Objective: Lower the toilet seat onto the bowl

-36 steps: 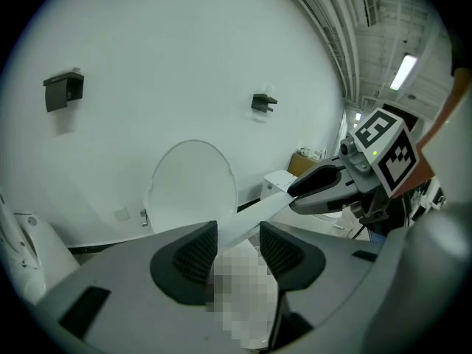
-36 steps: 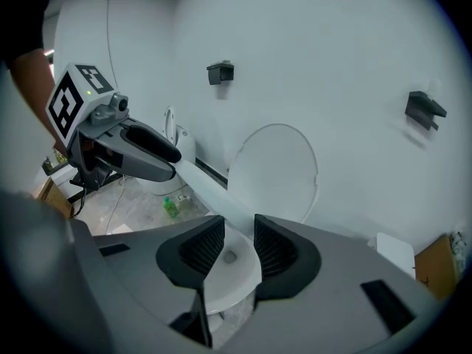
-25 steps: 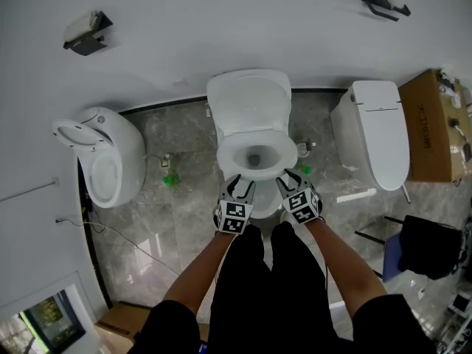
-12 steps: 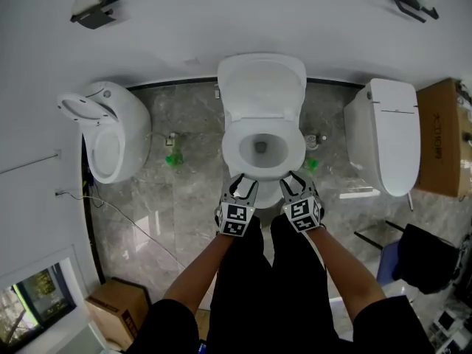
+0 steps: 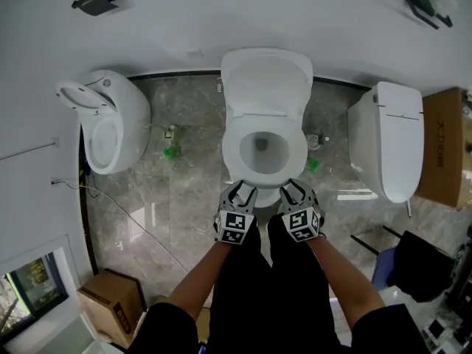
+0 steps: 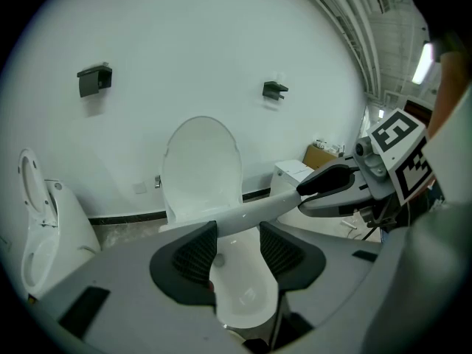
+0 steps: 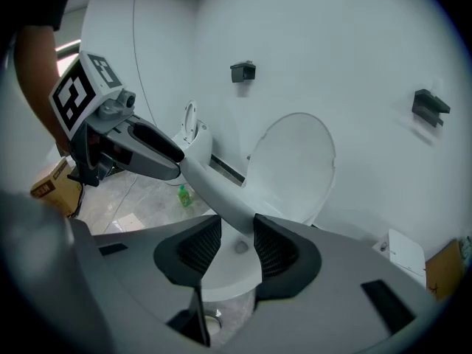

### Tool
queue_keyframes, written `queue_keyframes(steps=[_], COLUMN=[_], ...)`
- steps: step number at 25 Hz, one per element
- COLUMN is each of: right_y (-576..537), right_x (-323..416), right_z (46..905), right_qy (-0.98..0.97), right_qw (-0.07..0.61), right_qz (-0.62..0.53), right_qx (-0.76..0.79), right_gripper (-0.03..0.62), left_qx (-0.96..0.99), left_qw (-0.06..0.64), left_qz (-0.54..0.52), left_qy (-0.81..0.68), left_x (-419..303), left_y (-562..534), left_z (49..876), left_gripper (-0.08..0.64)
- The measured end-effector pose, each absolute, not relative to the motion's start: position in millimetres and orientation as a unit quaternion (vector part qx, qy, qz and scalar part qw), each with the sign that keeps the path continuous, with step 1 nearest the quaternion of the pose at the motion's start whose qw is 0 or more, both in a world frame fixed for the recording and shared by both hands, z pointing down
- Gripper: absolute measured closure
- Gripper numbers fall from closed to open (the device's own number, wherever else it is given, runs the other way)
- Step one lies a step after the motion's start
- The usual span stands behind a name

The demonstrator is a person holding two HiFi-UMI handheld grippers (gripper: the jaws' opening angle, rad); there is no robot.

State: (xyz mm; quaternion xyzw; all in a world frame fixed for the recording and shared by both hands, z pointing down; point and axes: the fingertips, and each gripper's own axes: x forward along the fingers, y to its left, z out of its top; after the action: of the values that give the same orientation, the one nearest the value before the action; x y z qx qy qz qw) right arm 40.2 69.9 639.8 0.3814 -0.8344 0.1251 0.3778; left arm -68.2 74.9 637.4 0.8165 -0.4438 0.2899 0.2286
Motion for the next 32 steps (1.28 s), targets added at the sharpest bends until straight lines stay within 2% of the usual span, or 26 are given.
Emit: queue_keyframes(steps=[21, 32], right_y=[106, 114], right_x=[39, 40], right_z=[665, 676], right_qy=[-0.852, -0.844], right_qw=[0.379, 0.403], right_qz=[0.151, 0.155], right_qx=[0.329, 0.319], right_gripper=[0.439, 0.439], left_qx=[0.826, 0.829], left_qw=[0.237, 0.241], left_qz=[0.304, 0.312], left_qy=[-0.41, -0.396], left_x=[-68, -67], left_y=[109, 119], left_z=[670, 679], left_gripper=[0.371, 0.371])
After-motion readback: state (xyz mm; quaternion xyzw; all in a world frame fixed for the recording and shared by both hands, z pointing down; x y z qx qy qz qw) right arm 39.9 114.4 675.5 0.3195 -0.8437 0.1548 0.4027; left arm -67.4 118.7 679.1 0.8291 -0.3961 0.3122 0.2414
